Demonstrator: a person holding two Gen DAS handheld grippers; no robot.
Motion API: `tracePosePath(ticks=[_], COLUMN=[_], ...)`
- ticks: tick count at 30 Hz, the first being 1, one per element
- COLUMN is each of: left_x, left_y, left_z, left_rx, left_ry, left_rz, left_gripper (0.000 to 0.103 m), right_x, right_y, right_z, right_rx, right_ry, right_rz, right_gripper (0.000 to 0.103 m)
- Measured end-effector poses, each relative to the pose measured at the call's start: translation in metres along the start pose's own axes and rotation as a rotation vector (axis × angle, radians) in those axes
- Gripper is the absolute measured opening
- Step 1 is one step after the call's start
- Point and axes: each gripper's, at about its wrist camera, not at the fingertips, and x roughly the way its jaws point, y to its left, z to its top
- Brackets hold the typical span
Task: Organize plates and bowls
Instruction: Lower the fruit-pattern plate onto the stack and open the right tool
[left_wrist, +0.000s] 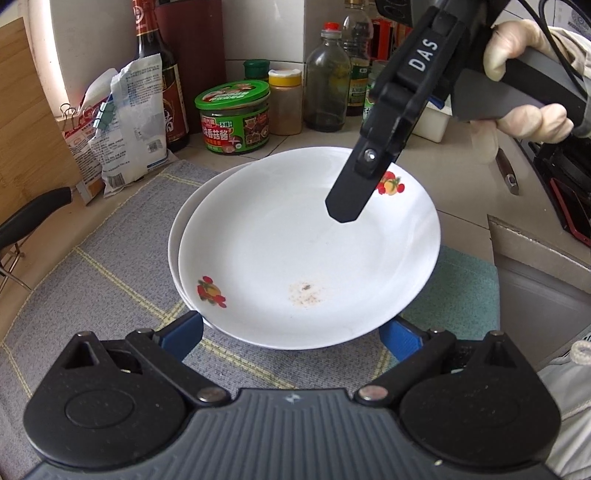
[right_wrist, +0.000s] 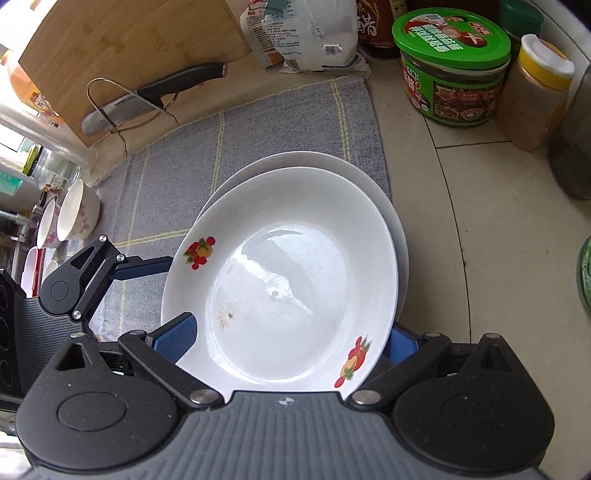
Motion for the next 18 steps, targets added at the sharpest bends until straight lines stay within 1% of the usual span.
tracePosePath(ticks=[4, 7, 9, 10, 12, 14, 16, 18], left_x=[0.001, 0.001, 0.001, 0.0, -0.005, -0.015, -0.027, -0.037], left_y=[0.001, -0.002, -0.001, 0.0, 0.0, 0.0, 0.001, 0.004], left_z=[0.001, 0.0, 0.0, -0.001, -0.003, -0.006, -0.01, -0.013], left_rx=[0.006, 0.023, 0.008, 0.002, -0.014, -0.035, -0.076, -0.123], left_ry=[-0.006, -0.014, -0.015, -0.023, -0.048, -0.103, -0.156, -0.193], left_rz=[-0.005, 0.001, 0.0, -0.003, 0.001, 0.03, 0.065, 0.104], left_gripper=[0.101, 0.101, 0.101, 0.101, 0.101, 0.102, 0.102, 0.102], right_x=[-0.001, 0.003, 0.004, 0.003, -0.002, -0.008, -0.015, -0.019], right_y=[0.003, 0.002, 0.002, 0.003, 0.009, 0.017, 0.026, 0.036], right_z=[-0.003, -0.006, -0.01, -0.011, -0.013, -0.016, -0.022, -0.027], right_rx=[0.0, 0.02, 0.023, 0.02, -0.008, -0.064, -0.131, -0.195], right_ry=[0.003, 0.036, 0.036, 0.033, -0.005, -0.054, -0.132, -0.206], right_rz=[-0.021, -0.066, -0.05, -0.059, -0.116, -0.203, -0.272, -0.306], right_gripper=[0.103, 0.103, 0.103, 0.103, 0.103, 0.103, 0.103, 0.103])
